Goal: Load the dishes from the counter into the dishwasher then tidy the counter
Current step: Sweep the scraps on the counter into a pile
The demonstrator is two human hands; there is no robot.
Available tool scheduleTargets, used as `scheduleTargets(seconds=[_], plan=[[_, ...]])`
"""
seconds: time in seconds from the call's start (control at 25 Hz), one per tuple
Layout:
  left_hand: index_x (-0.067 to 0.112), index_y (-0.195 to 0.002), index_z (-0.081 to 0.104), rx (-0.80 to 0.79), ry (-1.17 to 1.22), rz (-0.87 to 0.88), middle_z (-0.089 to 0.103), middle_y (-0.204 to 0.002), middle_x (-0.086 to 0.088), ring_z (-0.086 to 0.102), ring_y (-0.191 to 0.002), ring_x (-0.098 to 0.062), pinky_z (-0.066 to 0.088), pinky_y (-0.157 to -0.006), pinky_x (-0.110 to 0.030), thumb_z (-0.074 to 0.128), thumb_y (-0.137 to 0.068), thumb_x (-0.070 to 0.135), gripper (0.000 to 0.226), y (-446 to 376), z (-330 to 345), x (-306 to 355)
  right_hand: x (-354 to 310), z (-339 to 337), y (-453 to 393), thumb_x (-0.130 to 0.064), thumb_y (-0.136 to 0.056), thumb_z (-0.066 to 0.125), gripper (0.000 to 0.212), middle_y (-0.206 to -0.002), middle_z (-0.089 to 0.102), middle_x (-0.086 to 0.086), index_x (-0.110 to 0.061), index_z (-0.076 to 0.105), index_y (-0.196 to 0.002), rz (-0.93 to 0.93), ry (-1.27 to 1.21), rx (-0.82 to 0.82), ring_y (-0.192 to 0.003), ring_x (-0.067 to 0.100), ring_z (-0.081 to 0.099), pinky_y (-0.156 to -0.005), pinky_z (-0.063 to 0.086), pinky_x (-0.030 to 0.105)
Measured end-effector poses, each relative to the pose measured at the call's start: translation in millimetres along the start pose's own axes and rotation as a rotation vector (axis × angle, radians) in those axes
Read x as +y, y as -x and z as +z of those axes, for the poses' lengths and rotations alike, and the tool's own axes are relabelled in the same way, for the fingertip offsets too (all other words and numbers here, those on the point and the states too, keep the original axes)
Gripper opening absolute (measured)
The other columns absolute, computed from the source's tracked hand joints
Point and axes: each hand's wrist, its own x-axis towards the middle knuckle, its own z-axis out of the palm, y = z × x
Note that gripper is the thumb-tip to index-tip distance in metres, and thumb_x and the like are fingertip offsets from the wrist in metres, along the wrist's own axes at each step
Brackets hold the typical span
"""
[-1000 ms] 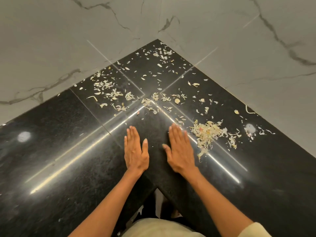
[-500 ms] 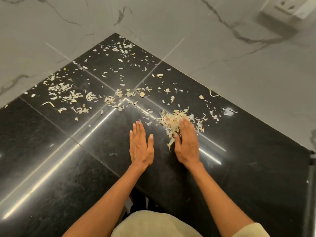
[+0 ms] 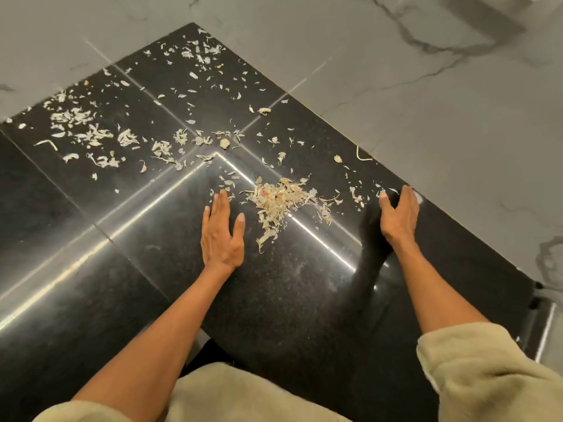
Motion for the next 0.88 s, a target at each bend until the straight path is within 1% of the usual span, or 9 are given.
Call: scheduleTargets(seconds=[0.12, 0.28, 0.4, 0.48, 0.56, 0.6, 0.68, 0.76, 0.88], plan=[[0.015, -0.157, 0.020, 0.015, 0.007, -0.007, 0.023, -0.162, -0.003, 0.010, -0.145, 0.002, 0.003, -0.124, -0.027, 0.030, -0.100, 0.048, 0.067, 0, 2, 1, -24, 28, -1, -0.055, -0.100, 0.037, 0.081, -0.167, 0.009, 0.013, -0.006, 0.014, -0.159, -0.104, 0.069, -0.031, -0.155, 0.025, 0.003, -0.126, 0.003, 0.044], [0.016, -0.157, 0.020, 0.014, -0.010, -0.001, 0.023, -0.162, -0.002, 0.012, -0.147, 0.000, 0.003, -0.124, -0.027, 0.027, -0.098, 0.052, 0.070, 0, 5, -2, -60, 63, 50, -0.053, -0.102, 0.034, 0.078, -0.167, 0.006, 0.008, -0.008, 0.009, -0.160, -0.453, 0.063, -0.181, -0.155, 0.020, 0.001, -0.126, -0.001, 0.039], [0.018, -0.158, 0.020, 0.012, -0.001, -0.005, 0.023, -0.162, 0.000, 0.015, -0.149, -0.004, 0.005, -0.124, -0.029, 0.028, -0.097, 0.053, 0.070, -1, 5, -4, -61, 67, 78, -0.048, -0.102, 0.042, 0.071, -0.167, 0.015, 0.002, -0.015, 0.017, -0.160, -0.688, -0.063, -0.332, -0.154, 0.013, 0.009, -0.125, 0.008, 0.035], [0.019, -0.158, 0.020, 0.013, -0.004, -0.005, 0.024, -0.162, 0.001, 0.018, -0.150, -0.008, 0.007, -0.125, -0.032, 0.028, -0.097, 0.054, 0.070, -1, 7, -5, -49, 53, 58, -0.040, -0.100, 0.049, 0.066, -0.162, 0.030, 0.007, -0.010, 0.032, -0.156, -0.653, -0.162, -0.215, -0.151, 0.018, 0.024, -0.124, 0.018, 0.036], [0.020, -0.157, 0.021, 0.016, -0.012, -0.006, 0.025, -0.162, 0.002, 0.020, -0.150, -0.009, 0.008, -0.125, -0.034, 0.028, -0.097, 0.055, 0.070, -2, 8, -8, -32, 33, 20, -0.040, -0.096, 0.051, 0.066, -0.158, 0.039, 0.011, -0.006, 0.041, -0.151, -0.490, -0.185, -0.079, -0.146, 0.024, 0.033, -0.123, 0.023, 0.039], [0.021, -0.157, 0.022, 0.016, -0.010, -0.008, 0.026, -0.162, 0.003, 0.020, -0.149, -0.009, 0.008, -0.125, -0.035, 0.028, -0.097, 0.055, 0.070, -3, 9, -10, -26, 20, -3, -0.042, -0.094, 0.051, 0.068, -0.157, 0.039, 0.011, -0.006, 0.041, -0.151, -0.428, -0.160, -0.060, -0.146, 0.025, 0.034, -0.123, 0.023, 0.039], [0.023, -0.157, 0.022, 0.019, -0.006, -0.011, 0.025, -0.162, 0.004, 0.019, -0.150, -0.010, 0.008, -0.125, -0.035, 0.029, -0.096, 0.057, 0.070, -3, 11, -13, -22, 4, -42, -0.044, -0.092, 0.050, 0.071, -0.158, 0.038, 0.011, -0.008, 0.038, -0.152, -0.406, -0.085, -0.105, -0.146, 0.027, 0.033, -0.122, 0.021, 0.036], [0.026, -0.157, 0.023, 0.031, 0.007, -0.034, 0.024, -0.162, 0.006, 0.016, -0.149, -0.010, 0.009, -0.125, -0.035, 0.029, -0.095, 0.060, 0.071, -4, 12, -12, -36, 7, -64, -0.043, -0.093, 0.051, 0.072, -0.159, 0.035, 0.011, -0.010, 0.035, -0.154, -0.470, -0.039, -0.185, -0.146, 0.027, 0.030, -0.121, 0.021, 0.037], [0.025, -0.157, 0.024, 0.036, 0.014, -0.058, 0.022, -0.161, 0.008, 0.012, -0.143, -0.002, 0.008, -0.123, -0.031, 0.029, -0.094, 0.059, 0.071, -2, 11, -7, -65, 38, -50, -0.040, -0.097, 0.052, 0.069, -0.162, 0.028, 0.011, -0.010, 0.030, -0.156, -0.509, -0.063, -0.235, -0.151, 0.026, 0.021, -0.124, 0.017, 0.044]])
